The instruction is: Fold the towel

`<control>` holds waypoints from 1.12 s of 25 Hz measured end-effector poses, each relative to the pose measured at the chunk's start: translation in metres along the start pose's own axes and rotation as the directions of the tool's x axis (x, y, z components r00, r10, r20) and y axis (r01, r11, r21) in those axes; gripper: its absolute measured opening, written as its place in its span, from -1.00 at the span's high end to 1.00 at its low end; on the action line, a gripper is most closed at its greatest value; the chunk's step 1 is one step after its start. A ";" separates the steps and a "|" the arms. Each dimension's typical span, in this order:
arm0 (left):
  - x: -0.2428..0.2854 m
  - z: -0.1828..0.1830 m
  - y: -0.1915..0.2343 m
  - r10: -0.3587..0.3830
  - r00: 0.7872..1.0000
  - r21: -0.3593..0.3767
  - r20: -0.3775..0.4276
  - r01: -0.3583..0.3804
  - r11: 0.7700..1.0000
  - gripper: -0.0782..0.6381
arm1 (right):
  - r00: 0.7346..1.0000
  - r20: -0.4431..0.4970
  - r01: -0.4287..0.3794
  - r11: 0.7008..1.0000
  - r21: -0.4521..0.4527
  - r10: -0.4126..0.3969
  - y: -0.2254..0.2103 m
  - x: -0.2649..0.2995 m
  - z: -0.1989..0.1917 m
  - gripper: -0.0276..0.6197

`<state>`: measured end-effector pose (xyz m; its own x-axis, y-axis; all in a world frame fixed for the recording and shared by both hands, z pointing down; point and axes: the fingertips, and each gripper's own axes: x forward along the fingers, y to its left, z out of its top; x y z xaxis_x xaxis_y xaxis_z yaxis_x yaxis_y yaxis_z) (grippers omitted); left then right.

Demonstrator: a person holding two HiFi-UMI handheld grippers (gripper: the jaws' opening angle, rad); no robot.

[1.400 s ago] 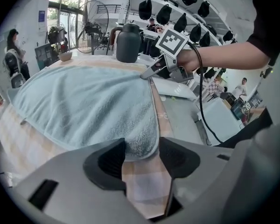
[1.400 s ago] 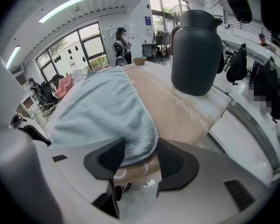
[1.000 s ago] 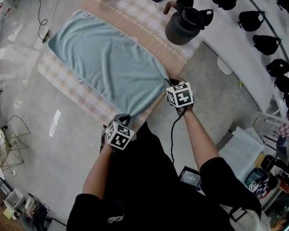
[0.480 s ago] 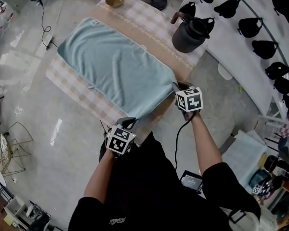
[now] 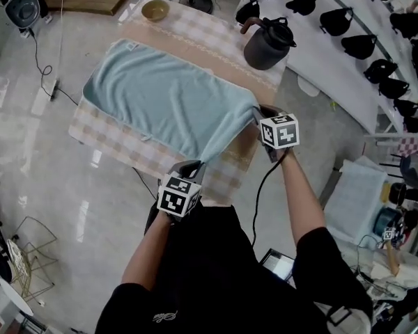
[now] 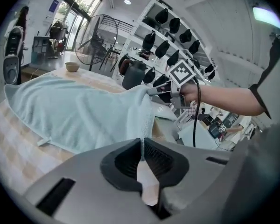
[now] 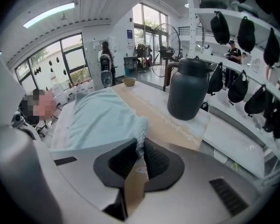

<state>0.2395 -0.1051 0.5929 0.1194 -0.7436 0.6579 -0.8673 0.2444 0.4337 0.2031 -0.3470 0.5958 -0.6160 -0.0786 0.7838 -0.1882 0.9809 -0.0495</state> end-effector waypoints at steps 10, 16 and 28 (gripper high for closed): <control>-0.025 0.022 0.025 -0.046 0.999 0.020 0.007 0.046 0.999 0.71 | 0.998 0.044 -0.037 0.995 0.091 0.033 0.023 -0.006 0.055 0.79; -0.031 0.037 0.059 0.017 0.999 -0.025 0.041 -0.016 1.000 0.70 | 0.996 0.056 -0.077 0.995 0.058 0.074 0.032 0.013 0.083 0.79; -0.067 0.068 0.137 0.064 0.995 -0.039 0.076 -0.061 0.997 0.70 | 0.993 0.052 -0.113 0.991 0.070 0.109 0.069 0.060 0.139 0.79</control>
<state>0.0792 -0.0640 0.5660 0.0268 -0.7718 0.6353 -0.8534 0.3132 0.4166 0.0471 -0.3086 0.5532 -0.6718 0.0199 0.7404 -0.1708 0.9685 -0.1810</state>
